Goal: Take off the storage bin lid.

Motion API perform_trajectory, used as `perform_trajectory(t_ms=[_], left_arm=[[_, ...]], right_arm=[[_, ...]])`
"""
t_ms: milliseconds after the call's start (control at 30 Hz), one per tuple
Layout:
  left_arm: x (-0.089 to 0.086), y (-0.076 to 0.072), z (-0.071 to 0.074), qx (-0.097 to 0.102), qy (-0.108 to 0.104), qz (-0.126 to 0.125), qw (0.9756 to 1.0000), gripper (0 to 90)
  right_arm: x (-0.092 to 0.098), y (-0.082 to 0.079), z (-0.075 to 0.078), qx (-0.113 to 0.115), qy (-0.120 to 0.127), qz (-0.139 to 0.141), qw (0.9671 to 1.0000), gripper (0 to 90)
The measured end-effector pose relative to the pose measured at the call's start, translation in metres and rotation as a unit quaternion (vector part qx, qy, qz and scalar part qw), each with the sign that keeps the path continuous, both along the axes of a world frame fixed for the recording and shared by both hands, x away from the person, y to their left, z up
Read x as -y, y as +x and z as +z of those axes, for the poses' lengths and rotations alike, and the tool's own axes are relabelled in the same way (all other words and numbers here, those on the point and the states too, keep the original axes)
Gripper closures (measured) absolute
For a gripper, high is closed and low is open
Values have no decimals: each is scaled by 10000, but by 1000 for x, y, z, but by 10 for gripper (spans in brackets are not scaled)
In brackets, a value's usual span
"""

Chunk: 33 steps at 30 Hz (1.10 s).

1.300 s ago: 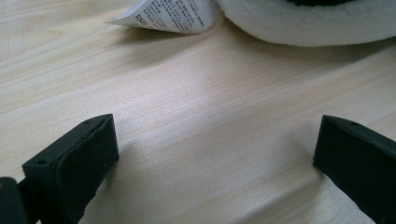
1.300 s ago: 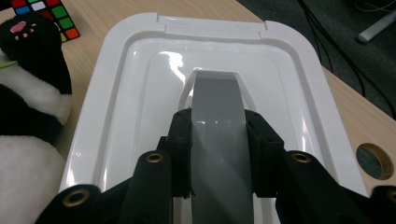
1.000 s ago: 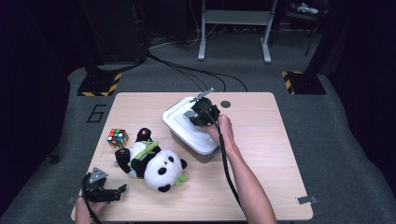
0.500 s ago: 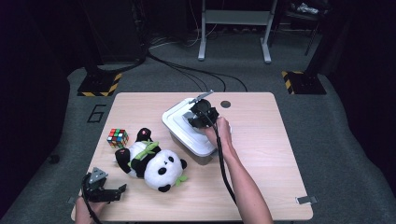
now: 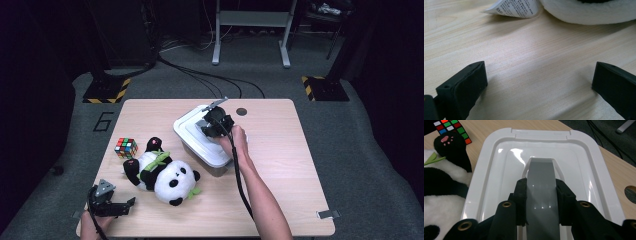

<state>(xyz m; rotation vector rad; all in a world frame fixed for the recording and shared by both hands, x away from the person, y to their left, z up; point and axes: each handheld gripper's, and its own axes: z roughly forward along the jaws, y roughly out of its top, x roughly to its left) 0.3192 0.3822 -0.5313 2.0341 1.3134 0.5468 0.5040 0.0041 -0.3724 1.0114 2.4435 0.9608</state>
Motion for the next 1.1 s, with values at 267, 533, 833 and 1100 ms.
perform_trajectory(t_ms=[267, 533, 833, 1100], left_arm=[[1, 0, 0, 21, -37, 32, 10000, 0], [1, 0, 0, 20, -35, 31, 10000, 0], [1, 0, 0, 19, -32, 28, 10000, 0], [1, 0, 0, 20, -35, 31, 10000, 0]], right_arm=[[1, -1, 4, 33, -9, -10, 10000, 666], [7, -6, 18, 193, -27, -42, 9998, 666], [18, -14, 31, 240, -20, -97, 9997, 665], [32, -13, 39, 428, -40, -83, 9990, 666]])
